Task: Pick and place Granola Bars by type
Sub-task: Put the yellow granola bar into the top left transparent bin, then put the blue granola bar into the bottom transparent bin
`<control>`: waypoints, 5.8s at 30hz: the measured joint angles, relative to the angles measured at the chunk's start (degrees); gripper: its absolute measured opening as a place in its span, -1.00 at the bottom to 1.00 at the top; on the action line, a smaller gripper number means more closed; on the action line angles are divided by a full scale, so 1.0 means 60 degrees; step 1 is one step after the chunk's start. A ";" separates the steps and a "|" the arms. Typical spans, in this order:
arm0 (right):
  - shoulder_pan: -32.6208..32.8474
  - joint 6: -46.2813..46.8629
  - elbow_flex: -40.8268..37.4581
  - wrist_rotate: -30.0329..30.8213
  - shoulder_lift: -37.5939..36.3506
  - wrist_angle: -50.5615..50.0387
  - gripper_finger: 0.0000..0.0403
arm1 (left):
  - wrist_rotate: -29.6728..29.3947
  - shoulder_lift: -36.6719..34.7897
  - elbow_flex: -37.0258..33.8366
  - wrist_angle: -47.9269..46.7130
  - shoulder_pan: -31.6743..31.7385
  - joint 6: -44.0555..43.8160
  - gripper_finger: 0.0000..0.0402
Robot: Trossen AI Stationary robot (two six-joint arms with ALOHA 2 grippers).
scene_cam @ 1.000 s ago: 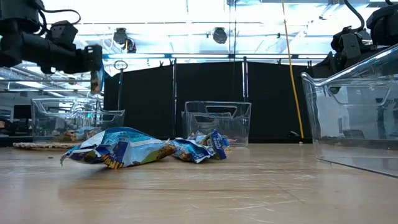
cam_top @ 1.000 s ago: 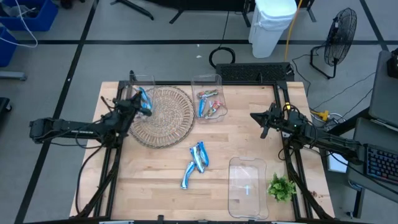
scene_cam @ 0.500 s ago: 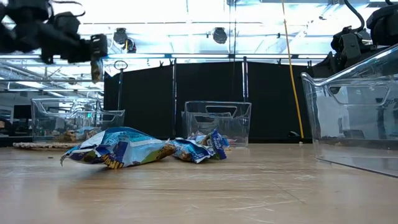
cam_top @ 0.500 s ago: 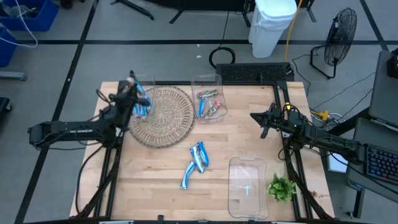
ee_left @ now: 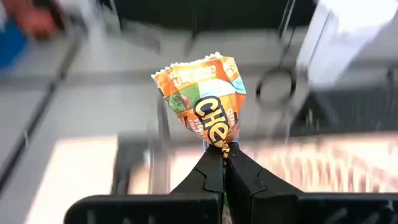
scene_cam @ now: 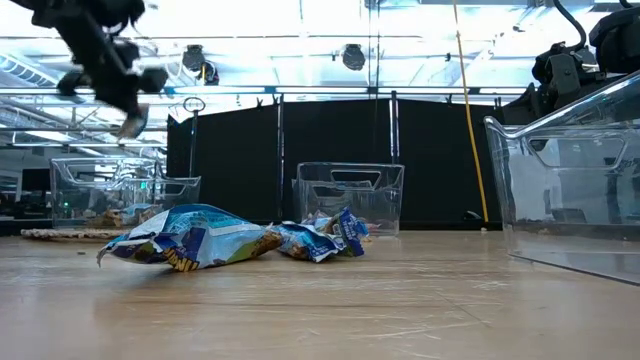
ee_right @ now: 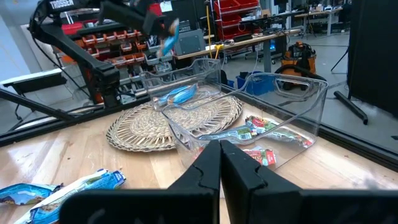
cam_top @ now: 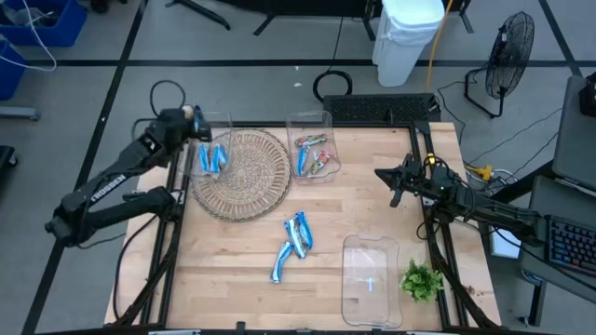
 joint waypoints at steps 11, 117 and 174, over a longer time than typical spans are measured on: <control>-0.0003 0.0000 0.0000 -0.0003 0.0003 0.0000 -1.00 | 0.1811 0.0607 -0.1097 -0.1593 0.0556 -0.1475 -0.96; -0.0004 0.2028 0.0000 0.0038 0.0000 0.1089 -1.00 | 0.2284 -0.2650 -0.6577 0.9321 -1.1751 0.2583 -0.56; 0.4508 -0.1531 1.1267 -0.0762 1.6352 -0.1989 -0.62 | 0.0691 -0.4946 -0.6566 0.6872 -1.2653 0.3321 -0.56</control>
